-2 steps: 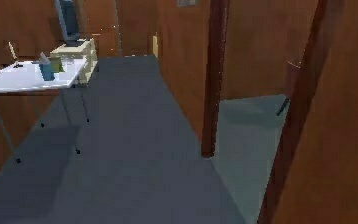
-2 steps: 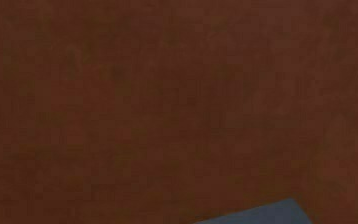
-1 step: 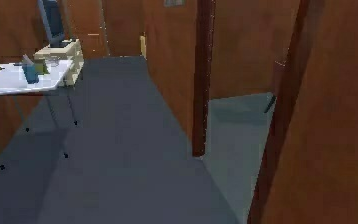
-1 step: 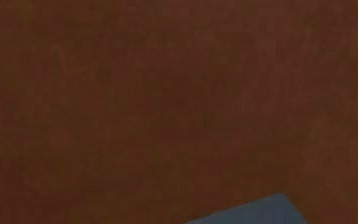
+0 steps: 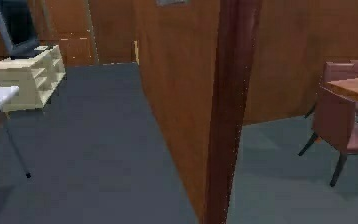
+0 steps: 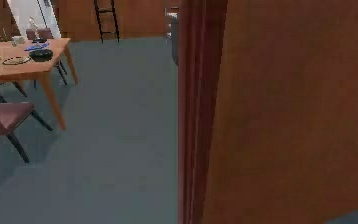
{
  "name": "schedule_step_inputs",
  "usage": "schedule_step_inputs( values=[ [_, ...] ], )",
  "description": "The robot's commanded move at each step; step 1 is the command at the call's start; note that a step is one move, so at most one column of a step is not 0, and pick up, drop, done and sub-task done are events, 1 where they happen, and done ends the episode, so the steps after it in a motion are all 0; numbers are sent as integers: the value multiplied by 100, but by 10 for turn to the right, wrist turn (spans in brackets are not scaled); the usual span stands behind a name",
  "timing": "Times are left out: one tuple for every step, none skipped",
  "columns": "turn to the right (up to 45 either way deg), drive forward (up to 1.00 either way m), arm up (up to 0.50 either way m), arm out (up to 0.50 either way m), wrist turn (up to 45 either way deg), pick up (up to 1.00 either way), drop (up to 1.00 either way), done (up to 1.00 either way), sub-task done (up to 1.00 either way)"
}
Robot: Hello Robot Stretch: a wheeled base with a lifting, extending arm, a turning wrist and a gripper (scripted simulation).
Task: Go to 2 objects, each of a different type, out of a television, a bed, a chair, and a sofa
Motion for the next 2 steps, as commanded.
schedule_step_inputs(
  values=[
    [270, 0, 0, 0, 0, 0, 0, 0, 0],
    [0, 5, 0, 0, 0, 0, 0, 0, 0]
  ],
)
